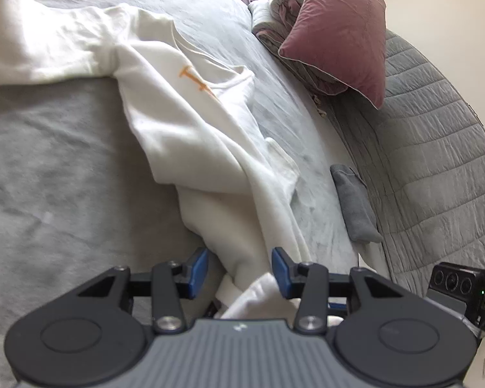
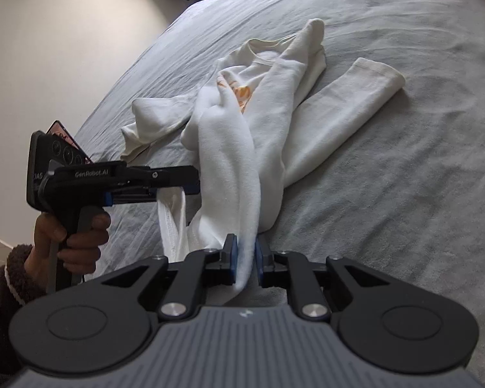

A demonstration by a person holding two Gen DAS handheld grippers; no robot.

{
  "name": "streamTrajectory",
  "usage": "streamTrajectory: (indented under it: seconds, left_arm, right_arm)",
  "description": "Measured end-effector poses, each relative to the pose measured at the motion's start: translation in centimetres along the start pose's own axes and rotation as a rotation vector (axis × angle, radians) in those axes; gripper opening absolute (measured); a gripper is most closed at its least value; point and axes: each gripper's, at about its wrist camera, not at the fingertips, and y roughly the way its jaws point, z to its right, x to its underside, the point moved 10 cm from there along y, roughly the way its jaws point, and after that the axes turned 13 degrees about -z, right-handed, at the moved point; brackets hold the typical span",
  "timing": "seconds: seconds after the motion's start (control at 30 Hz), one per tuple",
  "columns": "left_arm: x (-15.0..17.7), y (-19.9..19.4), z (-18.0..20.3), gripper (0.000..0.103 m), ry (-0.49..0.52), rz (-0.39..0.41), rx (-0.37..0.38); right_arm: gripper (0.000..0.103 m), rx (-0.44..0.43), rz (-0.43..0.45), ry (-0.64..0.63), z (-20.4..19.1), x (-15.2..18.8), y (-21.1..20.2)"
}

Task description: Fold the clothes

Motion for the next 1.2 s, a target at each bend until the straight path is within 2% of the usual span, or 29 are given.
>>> streamTrajectory:
  seconds: [0.2, 0.4, 0.43, 0.47, 0.5, 0.63, 1.0, 1.2]
  left_arm:
    - [-1.0, -0.6, -1.3, 0.044, -0.042, 0.029, -0.005]
    - [0.4, 1.6, -0.1, 0.043, 0.015, -0.064, 0.002]
    - [0.6, 2.0, 0.2, 0.041, 0.027, -0.071, 0.007]
    - [0.8, 2.2, 0.5, 0.027, 0.040, -0.073, 0.011]
    - [0.8, 2.3, 0.8, 0.022, 0.057, -0.064, 0.010]
    - [0.9, 1.8, 1.5, 0.008, 0.085, -0.031, -0.017]
    - [0.7, -4.5, 2.2, 0.007, 0.140, 0.126, -0.127]
    - [0.8, -6.5, -0.2, 0.007, 0.087, 0.139, -0.170]
  right_arm:
    - [0.017, -0.004, -0.021, -0.016, -0.4, 0.5, 0.4]
    - [0.018, 0.002, -0.023, -0.006, -0.5, 0.5, 0.6]
    - [0.018, 0.002, -0.023, -0.002, -0.4, 0.5, 0.6]
    - [0.018, 0.000, -0.022, 0.001, -0.5, 0.5, 0.6]
    - [0.018, -0.002, -0.022, 0.005, -0.5, 0.4, 0.6]
    - [0.019, -0.016, -0.017, 0.003, -0.9, 0.2, 0.5]
    - [0.017, -0.103, 0.075, -0.029, -3.7, -1.8, -0.4]
    - [0.021, -0.045, 0.093, 0.039, -2.3, -3.0, 0.5]
